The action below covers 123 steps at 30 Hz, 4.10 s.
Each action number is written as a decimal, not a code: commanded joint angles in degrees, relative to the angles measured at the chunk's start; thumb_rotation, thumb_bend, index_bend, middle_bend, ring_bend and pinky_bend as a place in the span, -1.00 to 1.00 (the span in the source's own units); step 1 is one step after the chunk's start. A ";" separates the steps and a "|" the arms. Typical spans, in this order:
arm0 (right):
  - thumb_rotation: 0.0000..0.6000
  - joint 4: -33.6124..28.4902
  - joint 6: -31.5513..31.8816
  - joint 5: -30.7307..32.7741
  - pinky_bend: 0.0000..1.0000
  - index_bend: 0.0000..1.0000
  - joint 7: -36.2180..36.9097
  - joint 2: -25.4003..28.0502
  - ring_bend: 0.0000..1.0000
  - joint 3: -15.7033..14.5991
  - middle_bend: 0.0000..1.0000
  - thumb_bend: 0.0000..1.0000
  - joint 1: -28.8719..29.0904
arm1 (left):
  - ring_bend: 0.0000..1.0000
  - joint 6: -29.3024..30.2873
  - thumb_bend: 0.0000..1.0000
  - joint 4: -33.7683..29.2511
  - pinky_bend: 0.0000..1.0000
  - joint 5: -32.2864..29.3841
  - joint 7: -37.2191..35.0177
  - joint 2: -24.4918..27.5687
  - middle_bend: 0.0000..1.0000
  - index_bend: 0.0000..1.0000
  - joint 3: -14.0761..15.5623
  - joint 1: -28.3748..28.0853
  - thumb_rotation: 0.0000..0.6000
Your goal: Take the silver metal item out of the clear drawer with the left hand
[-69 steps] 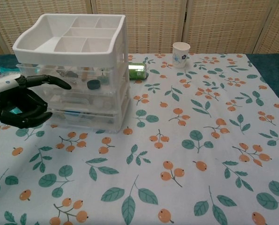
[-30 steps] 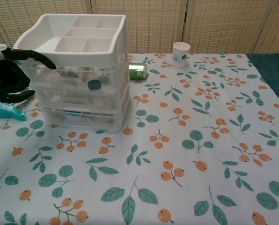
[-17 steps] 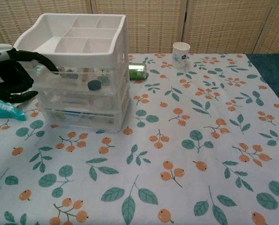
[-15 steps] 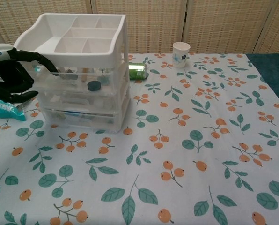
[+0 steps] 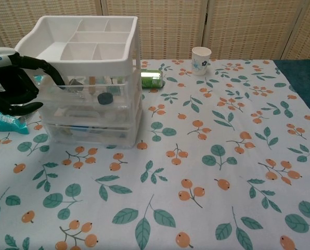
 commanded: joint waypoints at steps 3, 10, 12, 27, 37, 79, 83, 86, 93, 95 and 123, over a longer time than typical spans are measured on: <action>1.00 -0.07 0.13 -0.10 -0.27 -1.00 0.05 0.07 -0.59 0.06 -0.57 -0.48 -0.05 | 0.83 0.77 -0.16 -0.10 1.00 1.71 -2.33 0.45 0.76 -0.28 0.71 0.25 1.00; 1.00 -0.12 0.07 0.05 -0.27 -1.00 -0.09 0.07 -0.59 0.10 -0.57 -0.48 -0.06 | 0.83 0.59 -0.16 -0.76 1.00 2.82 -3.21 1.35 0.76 -0.26 1.55 0.20 1.00; 1.00 -0.13 -0.01 0.11 -0.27 -1.00 -0.13 0.05 -0.59 0.11 -0.57 -0.48 -0.04 | 0.83 0.54 -0.16 -1.15 1.00 3.05 -3.33 1.65 0.76 -0.26 1.86 0.27 1.00; 1.00 -0.10 -0.19 0.27 -0.27 -1.00 -0.19 0.00 -0.59 0.27 -0.57 -0.48 0.08 | 0.83 1.32 -0.16 -4.99 1.00 3.78 -1.86 3.72 0.76 -0.26 3.57 1.59 1.00; 1.00 0.00 -0.22 0.31 -0.27 -1.00 -0.31 -0.18 -0.59 0.24 -0.57 -0.48 0.07 | 0.82 1.58 -0.16 -6.14 1.00 5.03 -1.68 4.06 0.76 -0.25 4.73 2.16 1.00; 1.00 -0.17 0.07 0.62 -0.27 -1.00 -0.50 -0.16 -0.59 0.36 -0.57 -0.48 -0.23 | 0.80 3.52 -0.16 -9.06 0.99 10.03 -3.26 6.93 0.74 -0.49 8.37 3.45 1.00; 1.00 -0.25 0.04 0.50 -0.27 -1.00 -0.24 -0.12 -0.59 0.31 -0.57 -0.48 -0.28 | 0.79 3.36 -0.16 -9.55 0.96 9.64 -2.72 7.81 0.73 -0.50 8.55 3.66 1.00; 1.00 -0.28 -0.03 0.33 -0.27 -1.00 0.00 -0.08 -0.59 0.20 -0.57 -0.48 -0.31 | 0.79 3.86 -0.16 -9.95 0.96 9.54 -2.35 8.84 0.72 -0.50 8.39 3.88 1.00; 1.00 -0.57 0.33 -0.02 -0.27 -1.00 0.01 0.13 -0.59 0.31 -0.57 -0.48 -0.36 | 0.78 5.73 -0.16 -9.98 0.96 8.99 -1.85 12.43 0.72 -0.41 5.62 3.19 1.00; 1.00 -0.73 0.35 -0.25 -0.27 -1.00 -0.10 0.18 -0.59 0.32 -0.57 -0.47 -0.27 | 0.78 5.87 -0.16 -9.02 0.96 8.84 -1.90 13.17 0.72 -0.35 4.19 2.32 1.00; 1.00 -2.08 0.48 -0.32 -0.27 -1.00 -1.41 0.62 -0.59 0.10 -0.57 -0.48 -0.33 | 0.82 -3.61 -0.25 2.08 0.99 15.64 9.39 11.15 0.82 -0.08 2.58 -8.16 1.00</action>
